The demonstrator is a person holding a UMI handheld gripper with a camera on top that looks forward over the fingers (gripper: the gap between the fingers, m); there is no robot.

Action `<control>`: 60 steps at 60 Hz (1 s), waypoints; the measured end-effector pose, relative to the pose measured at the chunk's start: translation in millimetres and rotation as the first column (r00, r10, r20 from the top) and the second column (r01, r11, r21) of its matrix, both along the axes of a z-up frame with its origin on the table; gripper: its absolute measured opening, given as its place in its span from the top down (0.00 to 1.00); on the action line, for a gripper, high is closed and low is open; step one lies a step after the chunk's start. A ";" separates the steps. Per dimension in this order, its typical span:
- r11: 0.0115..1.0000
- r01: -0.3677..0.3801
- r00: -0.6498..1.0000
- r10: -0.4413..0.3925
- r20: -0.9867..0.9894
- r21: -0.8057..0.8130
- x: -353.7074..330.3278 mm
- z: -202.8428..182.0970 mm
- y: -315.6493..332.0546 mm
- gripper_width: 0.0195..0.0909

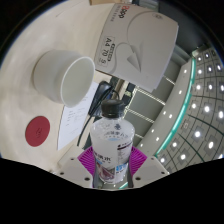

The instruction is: Pour water

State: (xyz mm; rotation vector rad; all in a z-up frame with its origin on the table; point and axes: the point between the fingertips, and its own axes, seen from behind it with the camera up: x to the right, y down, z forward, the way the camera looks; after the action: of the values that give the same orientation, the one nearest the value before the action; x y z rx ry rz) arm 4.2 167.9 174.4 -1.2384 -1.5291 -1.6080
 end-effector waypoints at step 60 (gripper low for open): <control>0.976 -0.030 -0.022 -0.218 -0.976 -0.218 -11.7 -43.8 -23.1 0.71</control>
State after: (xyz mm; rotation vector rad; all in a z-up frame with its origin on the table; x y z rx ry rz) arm -7.5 144.8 130.6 -1.9507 -0.4993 -0.1385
